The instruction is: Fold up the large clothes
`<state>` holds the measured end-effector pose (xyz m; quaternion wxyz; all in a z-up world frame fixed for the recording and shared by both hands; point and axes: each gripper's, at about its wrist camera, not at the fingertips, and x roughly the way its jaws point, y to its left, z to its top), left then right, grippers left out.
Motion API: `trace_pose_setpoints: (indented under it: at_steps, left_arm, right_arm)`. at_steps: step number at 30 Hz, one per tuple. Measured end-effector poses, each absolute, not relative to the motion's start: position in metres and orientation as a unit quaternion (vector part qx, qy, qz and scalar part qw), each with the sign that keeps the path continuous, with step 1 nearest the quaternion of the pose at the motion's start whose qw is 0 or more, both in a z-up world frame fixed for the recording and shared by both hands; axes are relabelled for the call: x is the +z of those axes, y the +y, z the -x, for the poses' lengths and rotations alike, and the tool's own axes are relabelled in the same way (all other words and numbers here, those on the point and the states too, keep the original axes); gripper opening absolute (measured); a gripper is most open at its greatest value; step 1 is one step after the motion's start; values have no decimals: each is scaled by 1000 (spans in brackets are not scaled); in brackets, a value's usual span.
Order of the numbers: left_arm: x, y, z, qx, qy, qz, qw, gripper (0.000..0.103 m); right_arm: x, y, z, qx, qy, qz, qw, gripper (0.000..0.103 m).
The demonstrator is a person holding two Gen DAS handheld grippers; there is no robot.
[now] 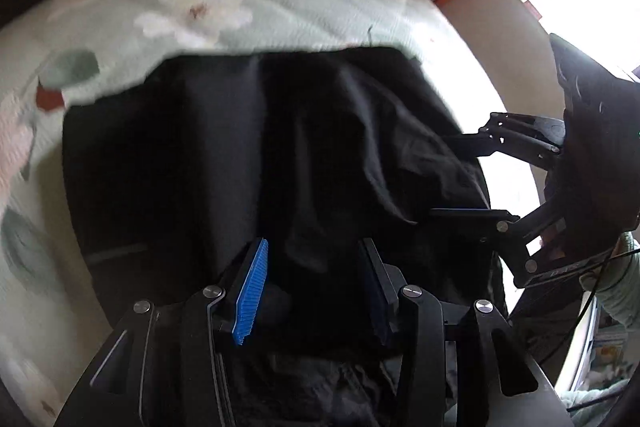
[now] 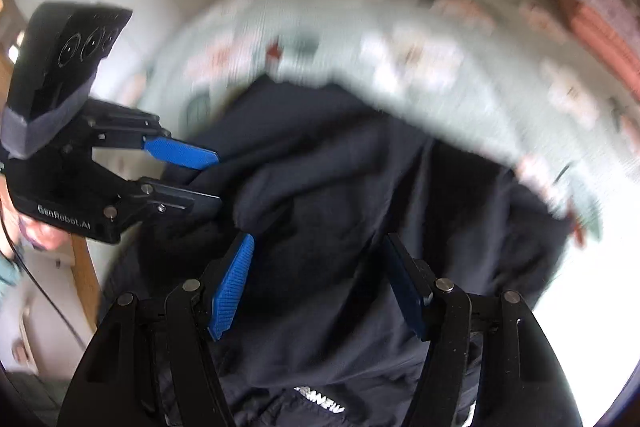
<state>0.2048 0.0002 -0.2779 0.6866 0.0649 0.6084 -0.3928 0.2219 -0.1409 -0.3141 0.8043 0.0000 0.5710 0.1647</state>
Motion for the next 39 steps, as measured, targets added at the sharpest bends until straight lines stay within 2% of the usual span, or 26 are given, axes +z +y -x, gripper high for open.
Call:
trace_pose_setpoints:
  at_steps: [4,8,12,15,16,18,21,23,25,27,29,31,34,36,39]
  left_arm:
    - [-343,24,-176,-366,640,-6,676,45]
    - [-356,34,-169,-352,625,43,695,44]
    - [-342,42,-166,-336,634,62,693,44]
    - [-296,36,-163,-348,605,31,716,45]
    - [-283,33,-163,-351,593,22,724,47]
    - [-256,25,-168,-363,561,13,743,58]
    - [-254,12,-166,-380,556,17,739,61]
    - [-280,5,-158,-364,582,5,728,61]
    - [-313,7,-148,-319,604,-29,730,61]
    - [-342,17,-143,-301,616,-10,728,61]
    - [-357,34,-146,-299,624,57,719,61]
    - [-354,44,-148,-299,629,94,712,61]
    - [-338,48,-144,-302,630,90,710,61]
    - [-313,50,-140,-316,621,87,712,61]
    - [-272,52,-139,-340,584,91,731,64]
  right_arm:
    - [-389,-132,-192,139,596,15,791,68]
    - [-398,-126,-187,105,564,21,818,69]
    - [-376,-129,-194,110,586,8,802,69]
    - [-332,-152,-195,120,573,-61,808,70]
    - [-318,-163,-198,118,560,-79,816,72]
    - [-293,-180,-215,102,533,-103,834,73]
    - [-287,-192,-257,94,510,-119,847,73]
    - [-303,-186,-290,105,522,-113,839,73]
    - [-338,-166,-324,92,563,-79,818,73]
    - [-383,-146,-340,74,608,-43,789,74]
    - [-401,-137,-338,74,592,-29,802,84]
    - [-394,-132,-334,67,582,-15,810,86]
    - [-368,-138,-322,80,583,-36,808,83]
    - [-334,-148,-302,97,562,-61,819,80]
    - [-293,-153,-261,112,533,-62,836,82]
